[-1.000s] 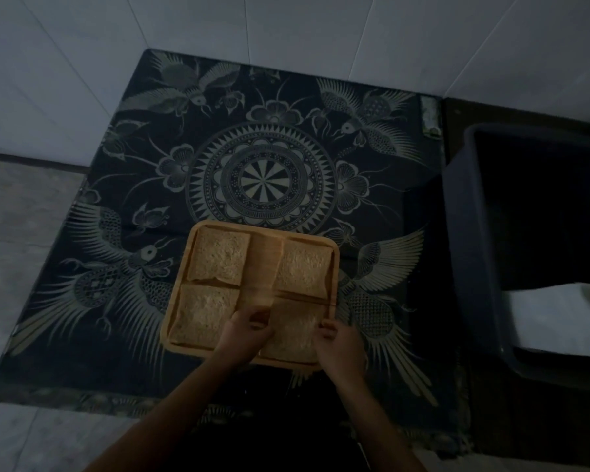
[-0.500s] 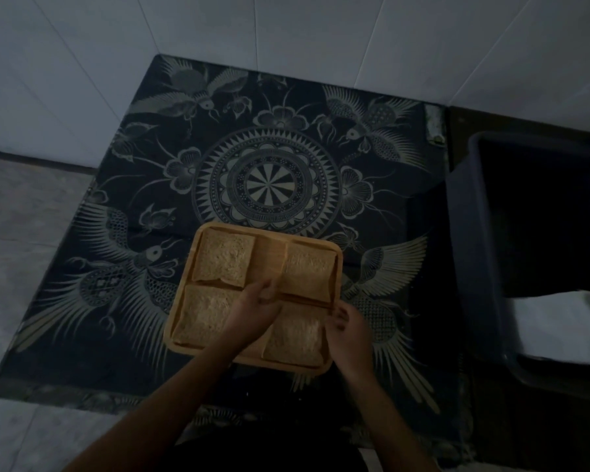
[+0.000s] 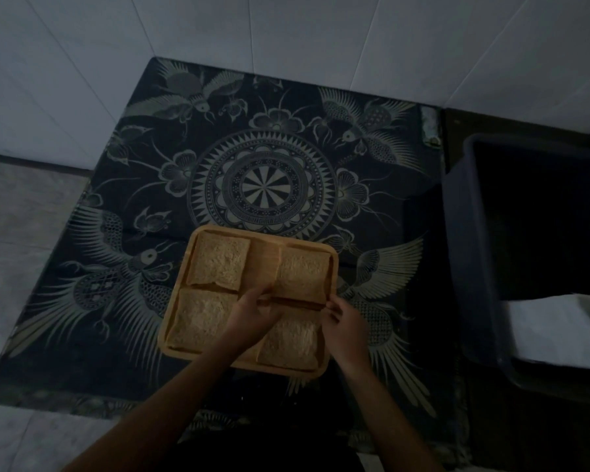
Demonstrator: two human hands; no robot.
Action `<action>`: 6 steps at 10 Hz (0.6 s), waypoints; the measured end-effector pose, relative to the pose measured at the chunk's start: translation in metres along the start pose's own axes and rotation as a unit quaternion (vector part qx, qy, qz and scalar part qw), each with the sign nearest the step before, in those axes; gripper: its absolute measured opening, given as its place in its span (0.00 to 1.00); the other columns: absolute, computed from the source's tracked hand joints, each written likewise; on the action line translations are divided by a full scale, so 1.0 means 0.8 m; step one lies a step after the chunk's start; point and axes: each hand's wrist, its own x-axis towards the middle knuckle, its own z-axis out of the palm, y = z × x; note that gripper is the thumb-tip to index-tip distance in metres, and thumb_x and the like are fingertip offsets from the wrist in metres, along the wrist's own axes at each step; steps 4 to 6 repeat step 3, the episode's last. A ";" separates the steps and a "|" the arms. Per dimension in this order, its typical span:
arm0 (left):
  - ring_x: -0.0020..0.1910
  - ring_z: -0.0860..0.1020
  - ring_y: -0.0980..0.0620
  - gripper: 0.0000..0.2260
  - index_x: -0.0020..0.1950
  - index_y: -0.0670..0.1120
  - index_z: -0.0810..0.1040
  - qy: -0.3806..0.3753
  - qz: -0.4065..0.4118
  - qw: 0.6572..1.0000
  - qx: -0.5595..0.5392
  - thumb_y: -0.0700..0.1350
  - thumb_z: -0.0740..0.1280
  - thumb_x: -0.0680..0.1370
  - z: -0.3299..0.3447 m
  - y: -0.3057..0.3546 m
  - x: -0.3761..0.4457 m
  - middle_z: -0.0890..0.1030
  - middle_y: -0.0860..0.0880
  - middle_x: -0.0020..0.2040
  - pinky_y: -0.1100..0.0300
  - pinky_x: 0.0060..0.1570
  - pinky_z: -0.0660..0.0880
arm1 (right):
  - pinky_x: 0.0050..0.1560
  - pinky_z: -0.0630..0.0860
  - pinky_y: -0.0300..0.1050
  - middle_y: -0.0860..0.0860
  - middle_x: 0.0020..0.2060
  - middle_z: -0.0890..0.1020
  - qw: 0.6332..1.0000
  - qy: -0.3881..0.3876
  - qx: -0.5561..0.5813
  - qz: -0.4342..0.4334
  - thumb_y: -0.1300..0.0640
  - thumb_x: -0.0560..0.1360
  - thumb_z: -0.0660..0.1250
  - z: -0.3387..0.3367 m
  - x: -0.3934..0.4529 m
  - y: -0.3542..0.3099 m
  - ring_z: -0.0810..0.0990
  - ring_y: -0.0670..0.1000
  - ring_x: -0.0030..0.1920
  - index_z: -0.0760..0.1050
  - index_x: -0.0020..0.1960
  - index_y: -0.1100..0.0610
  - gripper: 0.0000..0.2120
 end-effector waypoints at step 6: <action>0.54 0.78 0.59 0.29 0.76 0.53 0.67 0.000 0.045 0.998 0.044 0.49 0.71 0.75 -0.009 0.005 -0.002 0.75 0.55 0.63 0.64 0.46 0.73 | 0.59 0.79 0.45 0.51 0.60 0.82 0.999 -0.046 0.019 0.020 0.59 0.79 0.68 -0.013 0.000 0.000 0.81 0.48 0.59 0.74 0.70 0.56 0.20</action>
